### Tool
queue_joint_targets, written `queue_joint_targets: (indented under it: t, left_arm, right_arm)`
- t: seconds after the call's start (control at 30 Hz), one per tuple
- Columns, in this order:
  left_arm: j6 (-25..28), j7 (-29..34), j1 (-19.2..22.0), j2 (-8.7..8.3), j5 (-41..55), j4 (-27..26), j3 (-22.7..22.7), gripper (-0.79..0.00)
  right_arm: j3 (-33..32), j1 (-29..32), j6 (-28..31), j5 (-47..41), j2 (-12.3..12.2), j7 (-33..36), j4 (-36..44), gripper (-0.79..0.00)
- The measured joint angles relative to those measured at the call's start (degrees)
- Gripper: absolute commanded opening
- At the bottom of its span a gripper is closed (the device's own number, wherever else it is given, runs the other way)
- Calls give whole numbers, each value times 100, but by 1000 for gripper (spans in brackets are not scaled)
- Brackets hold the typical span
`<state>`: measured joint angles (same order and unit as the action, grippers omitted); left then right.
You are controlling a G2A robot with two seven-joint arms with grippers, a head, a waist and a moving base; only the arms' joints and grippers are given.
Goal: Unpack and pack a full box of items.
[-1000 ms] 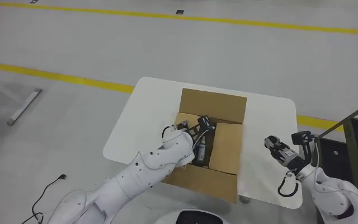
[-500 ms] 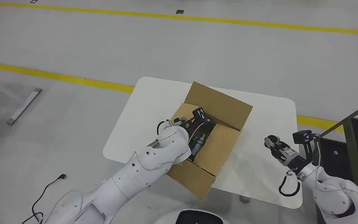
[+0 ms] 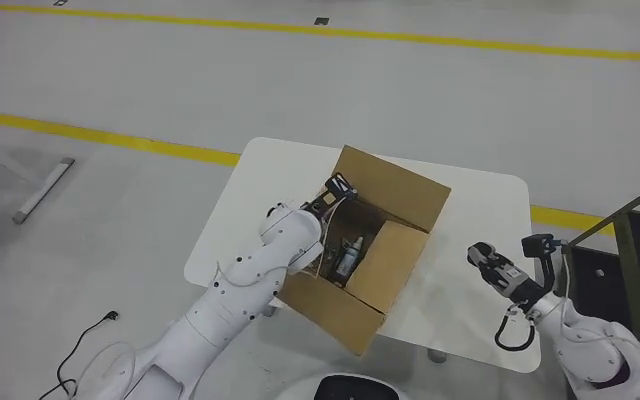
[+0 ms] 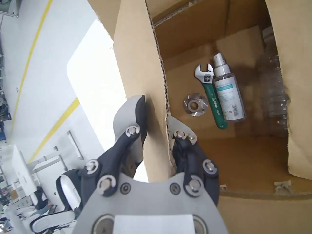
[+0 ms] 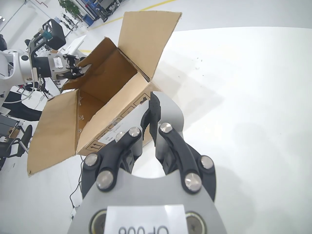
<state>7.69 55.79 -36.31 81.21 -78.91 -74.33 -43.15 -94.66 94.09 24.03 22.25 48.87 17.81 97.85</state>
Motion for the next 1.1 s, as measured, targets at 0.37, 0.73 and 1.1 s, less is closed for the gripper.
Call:
queue_joint_targets:
  t: [0.37, 0.73, 1.1]
  left_arm:
    - [-632, 578, -191, 41, 1783, -449, -867, -785]
    - [-1391, 833, -566, -26, 2454, -649, -1534, -785]
    - [-1019, 870, -628, -150, 1585, -561, -1618, 0]
  right_arm:
    - [197, -105, 88, -385, 64, 294, -249, -785]
    - [214, -92, -898, -148, 148, -35, -460, -785]
    - [780, -276, -1071, -354, 288, 46, -692, -785]
